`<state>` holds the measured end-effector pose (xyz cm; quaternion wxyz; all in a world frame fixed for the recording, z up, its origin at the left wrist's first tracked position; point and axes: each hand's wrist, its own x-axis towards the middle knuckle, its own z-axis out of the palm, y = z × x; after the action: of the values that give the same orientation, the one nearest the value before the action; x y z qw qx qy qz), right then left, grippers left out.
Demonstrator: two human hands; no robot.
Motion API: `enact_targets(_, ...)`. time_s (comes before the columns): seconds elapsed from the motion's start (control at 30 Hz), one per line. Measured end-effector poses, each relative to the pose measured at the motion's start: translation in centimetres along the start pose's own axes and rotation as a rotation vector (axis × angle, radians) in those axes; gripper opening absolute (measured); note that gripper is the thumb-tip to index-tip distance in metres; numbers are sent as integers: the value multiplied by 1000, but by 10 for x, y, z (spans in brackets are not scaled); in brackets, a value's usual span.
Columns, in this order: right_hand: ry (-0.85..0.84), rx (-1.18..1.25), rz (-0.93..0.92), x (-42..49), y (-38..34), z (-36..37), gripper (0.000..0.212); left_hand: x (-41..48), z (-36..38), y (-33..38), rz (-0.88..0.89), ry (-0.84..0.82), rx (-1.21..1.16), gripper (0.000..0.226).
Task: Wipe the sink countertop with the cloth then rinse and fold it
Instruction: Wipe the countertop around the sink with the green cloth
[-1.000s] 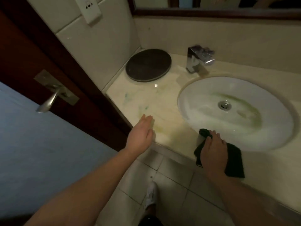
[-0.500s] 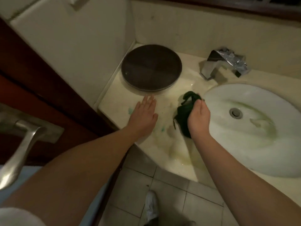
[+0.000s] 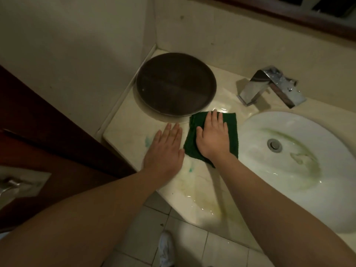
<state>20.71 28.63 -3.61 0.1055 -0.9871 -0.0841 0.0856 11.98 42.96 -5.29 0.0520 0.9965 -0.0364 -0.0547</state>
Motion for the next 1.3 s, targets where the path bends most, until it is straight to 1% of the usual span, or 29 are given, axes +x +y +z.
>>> enact_targets(0.17, 23, -65, 65, 10, -8, 8, 69, 1, -3, -2, 10, -7, -7, 61)
enact_targets(0.27, 2, -81, 20, -2, -16, 13, 71, 1, -4, -5, 29, -18, -76, 57)
enact_targets(0.33, -14, -101, -83, -21, -19, 16, 70, 2, -4, -7, 38, -11, -126, 56)
enact_targets(0.4, -56, -141, -246, -47, -14, 15, 69, 2, -4, -7, 34, -6, -154, 54)
enact_targets(0.47, -138, -205, -432, -72, 3, 10, 69, 2, -5, -8, 21, -20, -160, 55)
enact_targets(0.53, -201, -242, -538, -86, 28, 4, 70, 3, -5, -7, 19, -28, -132, 59)
enact_targets(0.57, -203, -244, -533, -87, 37, 2, 71, 3, -5, -6, 21, -25, -113, 61)
enact_targets(0.6, -184, -236, -488, -87, 42, 2, 72, 2, -4, -6, 17, -20, -101, 61)
enact_targets(0.67, -109, -201, -328, -83, 38, 5, 71, 3, -2, -6, 7, -4, -94, 59)
enact_targets(0.8, -25, -106, 49, -75, -9, 20, 74, 3, -4, -7, 1, 8, -116, 58)
enact_targets(0.87, -9, -63, 167, -78, -33, 28, 76, 2, -7, -5, -6, -7, -137, 58)
enact_targets(0.9, 5, -58, 181, -81, -42, 31, 75, 3, -8, -5, -3, -12, -145, 59)
enact_targets(1.0, 26, -64, 117, -96, -52, 36, 69, 3, -10, -5, 23, -25, -156, 65)
enact_targets(1.13, 48, -65, -36, -127, -42, 40, 68, 3, -7, -7, 19, 3, -172, 62)
enact_targets(1.3, -12, -76, -216, -153, -3, 32, 67, 0, -8, -2, 26, 2, -100, 64)
